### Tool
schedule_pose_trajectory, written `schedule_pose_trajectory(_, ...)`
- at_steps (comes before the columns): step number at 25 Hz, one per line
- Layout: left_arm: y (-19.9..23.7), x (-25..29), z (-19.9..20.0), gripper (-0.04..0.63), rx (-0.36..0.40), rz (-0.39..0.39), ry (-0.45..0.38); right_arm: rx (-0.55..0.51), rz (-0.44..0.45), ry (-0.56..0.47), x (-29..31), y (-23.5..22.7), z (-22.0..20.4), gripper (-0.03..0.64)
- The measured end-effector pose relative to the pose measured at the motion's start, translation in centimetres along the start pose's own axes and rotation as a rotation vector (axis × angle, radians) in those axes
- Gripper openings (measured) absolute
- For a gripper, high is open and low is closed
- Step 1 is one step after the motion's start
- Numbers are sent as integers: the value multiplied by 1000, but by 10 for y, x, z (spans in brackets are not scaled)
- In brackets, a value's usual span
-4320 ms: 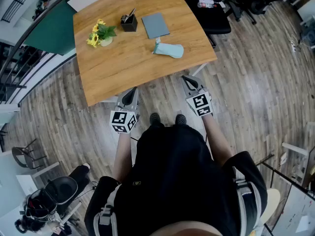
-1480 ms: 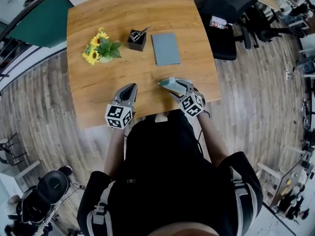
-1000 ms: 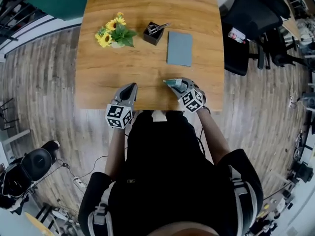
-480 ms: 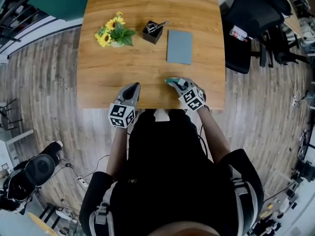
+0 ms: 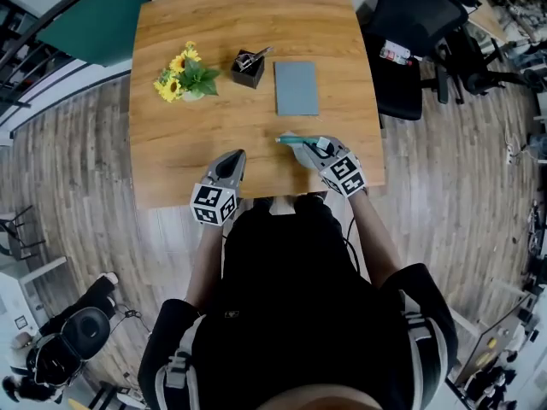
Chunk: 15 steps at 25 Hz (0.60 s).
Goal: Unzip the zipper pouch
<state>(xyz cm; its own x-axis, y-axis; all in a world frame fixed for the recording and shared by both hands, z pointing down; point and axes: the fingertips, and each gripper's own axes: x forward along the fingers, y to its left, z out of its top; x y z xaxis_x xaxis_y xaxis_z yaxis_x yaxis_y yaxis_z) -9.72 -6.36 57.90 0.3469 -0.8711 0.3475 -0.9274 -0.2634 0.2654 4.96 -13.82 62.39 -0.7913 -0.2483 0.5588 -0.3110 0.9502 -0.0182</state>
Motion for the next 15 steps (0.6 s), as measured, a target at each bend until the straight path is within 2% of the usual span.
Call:
schedule_pose_trajectory(8, -6, 9, 11, 0, 52, -58, -5, 31, -18, -59, -21, 10, 17, 29)
schedule_pose_trajectory(15, -3, 8, 13, 0, 77, -82, 1, 69, -22, -169, -45, 20, 36, 29)
